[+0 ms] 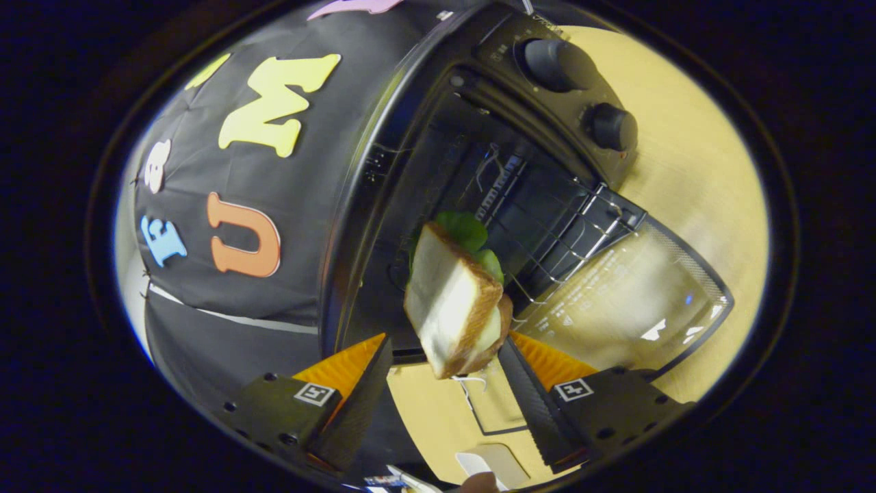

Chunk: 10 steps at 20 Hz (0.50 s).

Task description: Open the toaster oven, put the food inside, and close the toaster oven door.

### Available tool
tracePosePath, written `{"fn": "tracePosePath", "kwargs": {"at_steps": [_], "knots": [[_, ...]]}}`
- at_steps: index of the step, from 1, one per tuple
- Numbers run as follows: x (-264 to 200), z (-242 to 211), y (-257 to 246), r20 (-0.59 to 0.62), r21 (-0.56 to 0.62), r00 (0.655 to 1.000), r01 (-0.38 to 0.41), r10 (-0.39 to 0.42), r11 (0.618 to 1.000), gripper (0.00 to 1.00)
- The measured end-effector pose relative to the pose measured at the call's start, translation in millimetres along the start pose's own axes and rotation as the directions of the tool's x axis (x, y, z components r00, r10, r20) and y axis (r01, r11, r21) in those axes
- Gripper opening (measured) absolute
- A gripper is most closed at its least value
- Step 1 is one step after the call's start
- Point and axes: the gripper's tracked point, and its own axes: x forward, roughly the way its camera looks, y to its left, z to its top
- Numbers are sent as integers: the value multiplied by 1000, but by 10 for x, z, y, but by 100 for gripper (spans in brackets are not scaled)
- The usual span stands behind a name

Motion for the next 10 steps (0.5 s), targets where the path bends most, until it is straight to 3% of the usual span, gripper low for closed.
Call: {"fn": "tracePosePath", "kwargs": {"at_steps": [5,10], "knots": [[-229,-143,-84,-27,-20,999,39,-40,999,100],[-593,-485,-70,-60,-259,994,69,-88,963,100]]}}
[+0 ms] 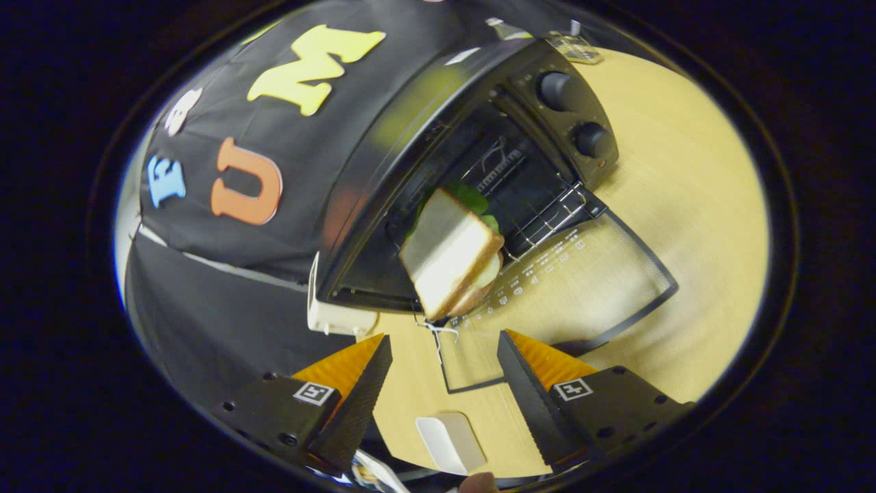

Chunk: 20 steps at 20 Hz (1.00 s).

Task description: Open the toaster oven, put the food inside, and close the toaster oven door.

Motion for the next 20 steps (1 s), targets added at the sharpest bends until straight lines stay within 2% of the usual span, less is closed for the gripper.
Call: {"fn": "tracePosePath", "kwargs": {"at_steps": [4,9,17,20], "knots": [[-292,-323,-58,-8,-217,996,81,-85,973,100],[-339,-581,-314,24,-387,982,183,-188,904,100],[-147,-819,-846,99,-490,939,335,-330,805,100],[14,-809,-992,135,-522,926,369,-352,769,100]]}}
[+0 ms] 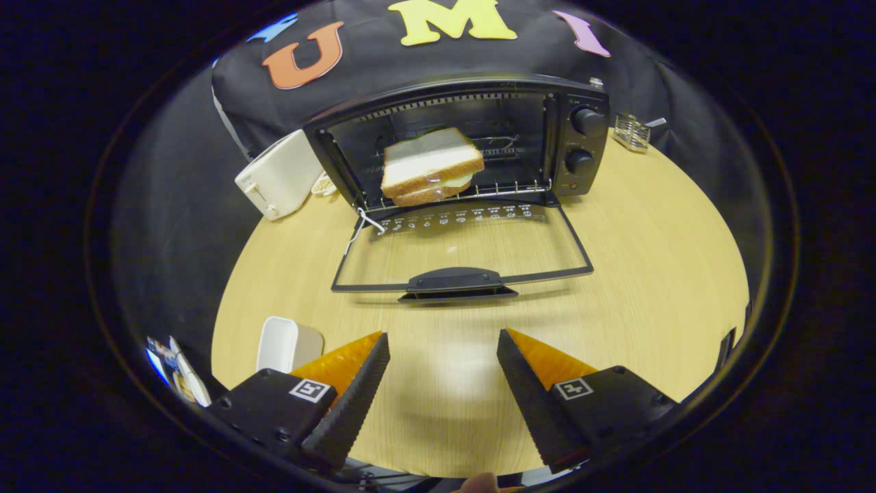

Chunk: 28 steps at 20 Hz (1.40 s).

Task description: Open the toaster oven, put the food inside, and close the toaster oven door.

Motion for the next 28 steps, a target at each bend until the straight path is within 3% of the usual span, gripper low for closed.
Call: {"fn": "tracePosePath", "kwargs": {"at_steps": [7,13,17,28], "knots": [[483,-19,-163,-9,5,997,79,-79,997,100],[562,72,-179,31,-40,989,148,-147,988,100],[487,91,-170,9,-34,988,152,-152,988,100],[-107,570,-52,189,-44,972,147,-137,988,100]]}}
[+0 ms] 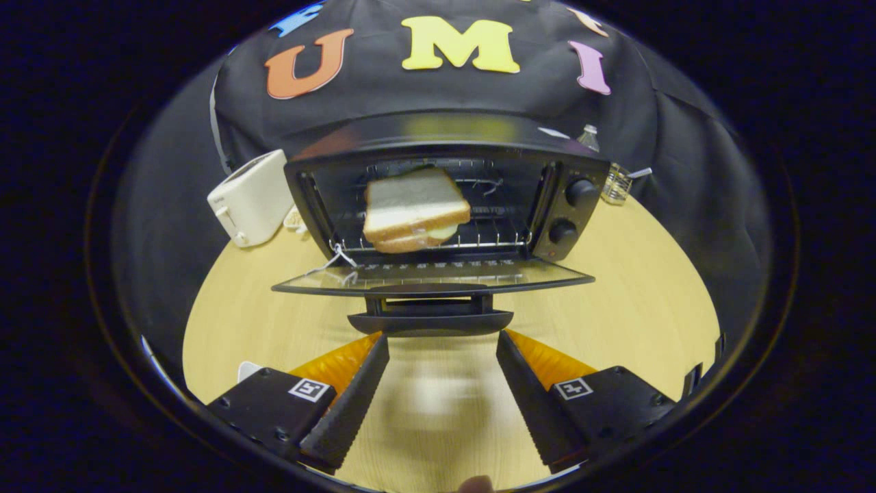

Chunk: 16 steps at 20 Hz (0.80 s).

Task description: Open the toaster oven, put the food inside, and close the toaster oven door.

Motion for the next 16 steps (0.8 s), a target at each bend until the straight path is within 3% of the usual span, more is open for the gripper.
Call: {"fn": "tracePosePath", "kwargs": {"at_steps": [9,16], "knots": [[-358,987,82,201,19,980,1,-5,1000,100],[-1299,1514,225,363,7,930,-61,55,998,100]]}}
